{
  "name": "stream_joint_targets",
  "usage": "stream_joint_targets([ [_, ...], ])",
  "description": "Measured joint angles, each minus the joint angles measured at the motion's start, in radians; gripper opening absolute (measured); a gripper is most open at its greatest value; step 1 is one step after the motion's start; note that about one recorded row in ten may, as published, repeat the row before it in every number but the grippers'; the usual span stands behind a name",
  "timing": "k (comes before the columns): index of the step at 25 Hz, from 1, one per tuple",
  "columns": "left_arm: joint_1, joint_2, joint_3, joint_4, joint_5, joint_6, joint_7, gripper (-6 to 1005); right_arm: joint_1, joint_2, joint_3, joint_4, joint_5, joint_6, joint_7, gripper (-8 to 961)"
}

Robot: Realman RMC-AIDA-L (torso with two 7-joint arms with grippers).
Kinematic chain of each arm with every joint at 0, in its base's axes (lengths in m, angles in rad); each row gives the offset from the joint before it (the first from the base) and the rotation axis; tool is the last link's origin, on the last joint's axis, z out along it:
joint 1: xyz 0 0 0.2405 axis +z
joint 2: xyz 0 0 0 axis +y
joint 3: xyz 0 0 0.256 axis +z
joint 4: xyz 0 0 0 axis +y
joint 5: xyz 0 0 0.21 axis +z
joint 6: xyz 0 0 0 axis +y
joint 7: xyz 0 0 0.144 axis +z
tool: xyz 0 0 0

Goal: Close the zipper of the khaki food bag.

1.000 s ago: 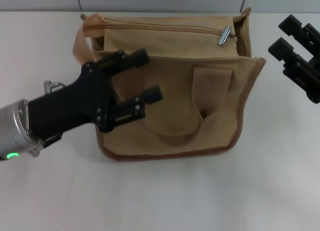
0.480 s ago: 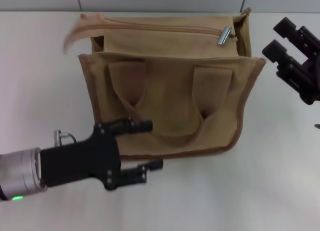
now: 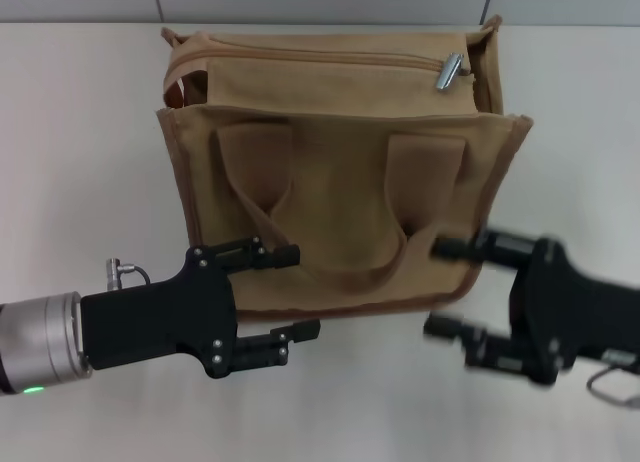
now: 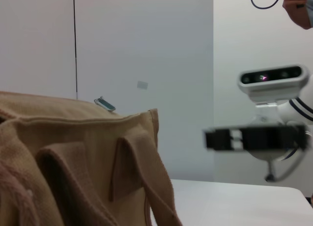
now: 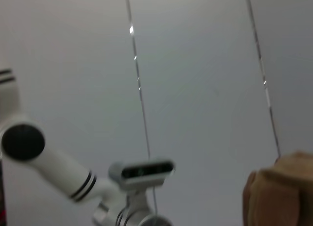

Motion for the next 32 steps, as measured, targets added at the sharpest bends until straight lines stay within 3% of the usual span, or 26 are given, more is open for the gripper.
stream_joint_targets([
  [4, -0.004, 0.004, -0.002, 0.001, 0.000, -0.008, -0.008, 729, -0.013, 0.002, 0.000, 0.000, -0.037, 0.050, -0.029, 671],
  [14, 0.005, 0.044, 0.003, 0.005, 0.019, 0.028, -0.013, 731, -0.009, 0.004, -0.018, -0.002, -0.065, 0.127, -0.056, 679],
  [22, 0.021, 0.038, -0.005, 0.005, 0.062, 0.071, -0.002, 732, 0.009, 0.007, -0.051, 0.012, -0.066, 0.146, -0.054, 766],
  [32, 0.025, 0.026, -0.017, 0.005, 0.065, 0.060, -0.001, 732, -0.015, 0.006, -0.043, 0.017, -0.066, 0.150, -0.061, 766],
])
